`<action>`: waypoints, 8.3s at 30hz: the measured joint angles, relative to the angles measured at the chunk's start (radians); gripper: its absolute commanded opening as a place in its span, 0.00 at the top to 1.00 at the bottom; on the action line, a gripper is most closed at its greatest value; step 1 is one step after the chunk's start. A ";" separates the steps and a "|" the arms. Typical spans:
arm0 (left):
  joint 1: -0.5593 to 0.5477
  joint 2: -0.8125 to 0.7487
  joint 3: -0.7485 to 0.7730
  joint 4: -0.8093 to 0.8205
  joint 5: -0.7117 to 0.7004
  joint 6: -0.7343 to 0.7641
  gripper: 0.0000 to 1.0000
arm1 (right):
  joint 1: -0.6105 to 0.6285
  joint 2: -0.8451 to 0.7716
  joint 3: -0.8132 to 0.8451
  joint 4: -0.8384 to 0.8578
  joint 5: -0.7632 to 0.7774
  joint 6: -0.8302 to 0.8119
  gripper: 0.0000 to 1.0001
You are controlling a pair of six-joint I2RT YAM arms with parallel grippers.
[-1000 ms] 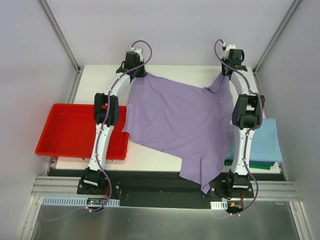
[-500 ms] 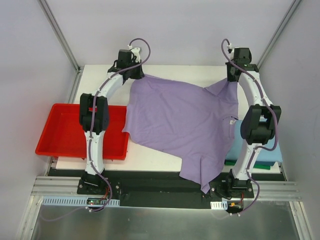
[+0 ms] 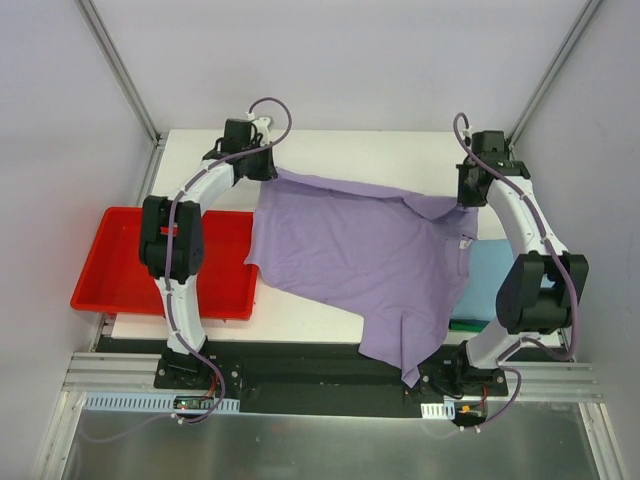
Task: Fold and stack the t-shirts
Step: Fold the flattened tshirt in 1/3 of the way, then grap the side of the flattened tshirt closest away from the robot with both arms
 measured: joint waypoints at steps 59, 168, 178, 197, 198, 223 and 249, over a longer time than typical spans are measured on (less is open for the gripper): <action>0.102 -0.045 -0.029 -0.067 0.157 -0.094 0.01 | 0.032 -0.456 -0.292 -0.161 -0.103 0.165 0.04; 0.081 0.264 0.459 0.029 0.104 -0.284 0.01 | 0.013 0.409 0.428 -0.127 -0.316 0.148 0.04; 0.023 0.303 0.388 -0.001 0.156 -0.269 0.01 | 0.021 0.503 0.356 -0.180 -0.345 0.291 0.04; 0.010 0.509 0.568 -0.039 0.075 -0.334 0.01 | -0.154 0.906 0.928 -0.346 -0.531 0.326 0.04; 0.009 0.522 0.591 -0.045 0.060 -0.335 0.01 | -0.156 0.912 0.940 -0.328 -0.532 0.325 0.04; -0.243 -0.298 -0.066 -0.219 -0.450 -0.353 0.01 | 0.202 -0.151 -0.085 -0.009 -0.108 0.162 0.04; -0.363 -0.248 -0.354 -0.258 -0.824 -0.880 0.46 | 0.247 -0.502 -0.687 0.212 -0.346 0.227 0.04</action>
